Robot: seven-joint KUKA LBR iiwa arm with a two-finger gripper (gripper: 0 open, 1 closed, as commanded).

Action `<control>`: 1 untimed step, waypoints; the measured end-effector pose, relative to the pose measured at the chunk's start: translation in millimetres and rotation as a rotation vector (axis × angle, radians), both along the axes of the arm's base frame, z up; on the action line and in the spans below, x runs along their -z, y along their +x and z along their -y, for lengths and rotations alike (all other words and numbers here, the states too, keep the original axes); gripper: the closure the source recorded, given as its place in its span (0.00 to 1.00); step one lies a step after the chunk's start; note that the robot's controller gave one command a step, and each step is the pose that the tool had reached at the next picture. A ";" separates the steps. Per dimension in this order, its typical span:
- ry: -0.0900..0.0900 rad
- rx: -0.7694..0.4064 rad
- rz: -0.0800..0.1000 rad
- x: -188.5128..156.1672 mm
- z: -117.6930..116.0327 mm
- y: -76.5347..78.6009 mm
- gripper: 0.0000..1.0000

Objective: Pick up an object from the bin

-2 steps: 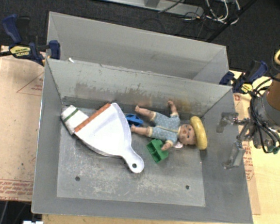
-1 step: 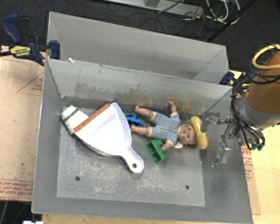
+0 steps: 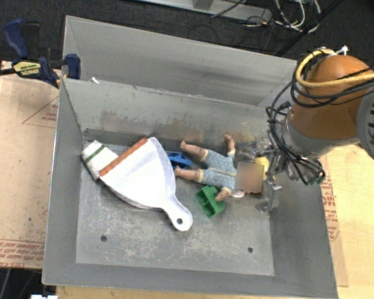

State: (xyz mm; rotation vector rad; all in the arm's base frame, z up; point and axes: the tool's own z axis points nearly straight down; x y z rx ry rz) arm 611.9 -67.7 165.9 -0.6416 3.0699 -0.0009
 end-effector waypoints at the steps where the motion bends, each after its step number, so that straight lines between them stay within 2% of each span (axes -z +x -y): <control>1: 0.003 -0.115 0.004 31.7 -12.2 17.6 0.00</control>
Offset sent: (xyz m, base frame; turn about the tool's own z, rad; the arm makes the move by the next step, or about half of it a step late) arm 0.0196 0.0163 -0.0959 -0.2935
